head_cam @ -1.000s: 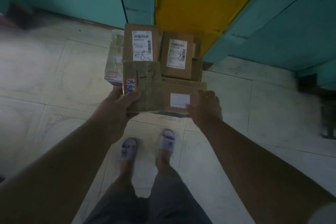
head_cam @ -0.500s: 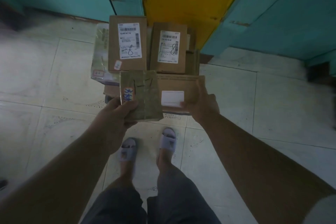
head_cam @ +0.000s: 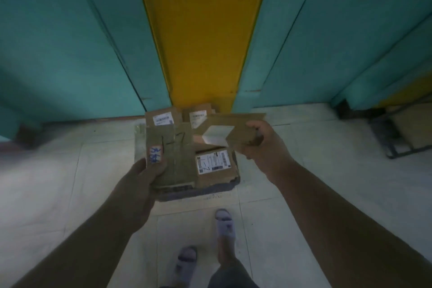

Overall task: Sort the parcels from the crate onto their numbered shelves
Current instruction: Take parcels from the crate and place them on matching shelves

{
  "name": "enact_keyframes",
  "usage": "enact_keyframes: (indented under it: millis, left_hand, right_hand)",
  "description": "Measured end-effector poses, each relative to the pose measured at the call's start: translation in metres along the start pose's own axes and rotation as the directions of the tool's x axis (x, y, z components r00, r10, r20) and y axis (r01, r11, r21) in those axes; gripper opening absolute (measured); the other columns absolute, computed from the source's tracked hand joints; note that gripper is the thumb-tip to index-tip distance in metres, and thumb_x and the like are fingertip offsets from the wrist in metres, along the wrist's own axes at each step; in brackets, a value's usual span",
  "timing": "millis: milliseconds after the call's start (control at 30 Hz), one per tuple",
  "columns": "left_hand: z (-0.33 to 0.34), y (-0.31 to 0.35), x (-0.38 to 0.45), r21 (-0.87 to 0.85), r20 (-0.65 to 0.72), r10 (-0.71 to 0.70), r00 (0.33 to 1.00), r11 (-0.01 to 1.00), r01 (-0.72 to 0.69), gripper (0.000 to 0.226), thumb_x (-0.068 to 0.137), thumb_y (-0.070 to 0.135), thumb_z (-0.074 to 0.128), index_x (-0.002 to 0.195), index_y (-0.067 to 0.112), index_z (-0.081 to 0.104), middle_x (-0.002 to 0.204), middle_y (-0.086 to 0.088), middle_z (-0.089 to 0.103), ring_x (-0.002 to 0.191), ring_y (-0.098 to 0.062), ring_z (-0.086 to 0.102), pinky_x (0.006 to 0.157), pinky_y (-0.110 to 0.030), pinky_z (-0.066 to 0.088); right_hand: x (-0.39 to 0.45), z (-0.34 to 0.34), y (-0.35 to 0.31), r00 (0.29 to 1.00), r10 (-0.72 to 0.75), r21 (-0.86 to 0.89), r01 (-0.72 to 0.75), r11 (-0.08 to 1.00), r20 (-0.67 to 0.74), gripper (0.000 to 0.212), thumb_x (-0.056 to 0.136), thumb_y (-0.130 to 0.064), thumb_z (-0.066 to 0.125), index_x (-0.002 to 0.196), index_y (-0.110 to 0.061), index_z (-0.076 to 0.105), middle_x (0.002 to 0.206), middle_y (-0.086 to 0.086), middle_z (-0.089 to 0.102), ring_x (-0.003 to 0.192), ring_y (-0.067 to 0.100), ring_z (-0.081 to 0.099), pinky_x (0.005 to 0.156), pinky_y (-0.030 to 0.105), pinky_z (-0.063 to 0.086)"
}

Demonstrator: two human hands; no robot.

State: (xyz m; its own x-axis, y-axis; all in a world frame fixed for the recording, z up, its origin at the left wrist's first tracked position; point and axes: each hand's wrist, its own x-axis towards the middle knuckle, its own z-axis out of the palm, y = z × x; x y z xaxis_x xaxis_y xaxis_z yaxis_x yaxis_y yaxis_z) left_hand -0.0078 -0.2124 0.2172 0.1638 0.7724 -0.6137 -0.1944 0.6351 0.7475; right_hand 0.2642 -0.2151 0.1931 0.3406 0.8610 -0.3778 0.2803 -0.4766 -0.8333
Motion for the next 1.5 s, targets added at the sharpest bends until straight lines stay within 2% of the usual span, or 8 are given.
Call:
enact_keyframes:
  millis: [267, 333, 500, 600, 700, 867, 1200, 1500]
  left_hand:
    - [0.056, 0.027, -0.051, 0.070, 0.235, -0.002, 0.972, 0.997, -0.014, 0.030, 0.096, 0.017, 0.058, 0.125, 0.017, 0.061, 0.114, -0.011, 0.073, 0.104, -0.035, 0.070, 0.094, -0.057, 0.051]
    - [0.082, 0.027, -0.061, 0.091, 0.284, 0.009, 0.959, 0.995, -0.037, 0.029, 0.094, 0.016, 0.060, 0.122, 0.018, 0.062, 0.111, -0.010, 0.074, 0.100, -0.032, 0.072, 0.092, -0.052, 0.052]
    - [0.181, 0.019, -0.082, 0.204, 0.416, 0.035, 0.909, 0.970, -0.130, 0.025, 0.091, 0.028, 0.065, 0.116, 0.027, 0.065, 0.108, 0.000, 0.076, 0.099, -0.025, 0.072, 0.101, -0.052, 0.047]
    - [0.260, -0.002, -0.091, 0.183, 0.464, 0.027, 0.886, 0.975, -0.126, 0.019, 0.092, 0.017, 0.063, 0.111, 0.020, 0.065, 0.100, -0.005, 0.077, 0.086, -0.024, 0.075, 0.084, -0.044, 0.054]
    - [0.345, -0.031, -0.102, 0.164, 0.513, 0.022, 0.858, 0.979, -0.123, 0.019, 0.091, 0.010, 0.062, 0.109, 0.014, 0.066, 0.100, -0.010, 0.077, 0.089, -0.026, 0.074, 0.093, -0.046, 0.051]
    - [0.480, -0.084, -0.123, 0.168, 0.580, 0.024, 0.814, 0.974, -0.149, 0.015, 0.092, 0.003, 0.059, 0.102, 0.011, 0.066, 0.089, -0.007, 0.078, 0.071, -0.014, 0.073, 0.079, -0.039, 0.050]
    - [0.716, -0.167, -0.097, 0.340, 0.645, -0.065, 0.761, 0.917, -0.209, 0.022, 0.088, 0.015, 0.069, 0.110, 0.018, 0.066, 0.096, -0.005, 0.077, 0.090, -0.025, 0.069, 0.076, -0.039, 0.049]
    - [0.969, -0.258, -0.121, 0.457, 0.754, -0.250, 0.608, 0.864, -0.211, 0.026, 0.086, 0.027, 0.073, 0.110, 0.028, 0.063, 0.113, -0.004, 0.070, 0.104, -0.029, 0.065, 0.094, -0.051, 0.050]
  right_hand:
    - [-0.107, -0.064, -0.024, 0.908, -0.106, 0.128, 0.171, 0.977, -0.405, 0.041, 0.064, -0.051, 0.080, 0.096, -0.036, 0.060, 0.075, -0.020, 0.060, 0.072, 0.017, 0.067, 0.068, 0.041, 0.057]
    - [-0.120, -0.091, -0.018, 0.857, -0.102, 0.147, 0.202, 0.968, -0.505, 0.026, 0.074, -0.035, 0.078, 0.094, -0.037, 0.062, 0.071, -0.016, 0.058, 0.062, 0.016, 0.066, 0.068, 0.049, 0.059]
    - [-0.159, -0.185, 0.006, 0.743, -0.058, 0.118, 0.182, 0.976, -0.666, 0.027, 0.085, -0.018, 0.074, 0.099, -0.039, 0.062, 0.086, 0.009, 0.061, 0.075, 0.030, 0.069, 0.058, 0.031, 0.048]
    - [-0.181, -0.257, 0.030, 0.653, -0.021, 0.150, 0.205, 0.967, -0.757, 0.027, 0.086, -0.016, 0.074, 0.103, -0.034, 0.062, 0.090, 0.006, 0.067, 0.079, 0.031, 0.070, 0.057, 0.028, 0.050]
    - [-0.204, -0.337, 0.046, 0.561, -0.005, 0.178, 0.270, 0.946, -0.828, 0.027, 0.087, -0.013, 0.073, 0.103, -0.032, 0.061, 0.095, 0.003, 0.069, 0.079, 0.025, 0.069, 0.053, 0.022, 0.048]
    - [-0.243, -0.466, 0.069, 0.474, 0.044, 0.230, 0.344, 0.910, -0.880, 0.026, 0.089, -0.007, 0.072, 0.099, -0.029, 0.062, 0.102, -0.006, 0.067, 0.080, 0.023, 0.070, 0.057, 0.023, 0.051]
    - [-0.221, -0.649, 0.143, 0.356, 0.111, 0.261, 0.406, 0.876, -0.928, 0.025, 0.089, -0.005, 0.072, 0.100, -0.025, 0.063, 0.105, -0.005, 0.068, 0.079, 0.020, 0.071, 0.056, 0.017, 0.051]
    - [-0.241, -0.819, 0.213, 0.146, 0.269, 0.304, 0.353, 0.885, -0.952, 0.026, 0.090, -0.007, 0.071, 0.102, -0.027, 0.062, 0.109, -0.010, 0.063, 0.081, 0.015, 0.070, 0.052, 0.013, 0.049]
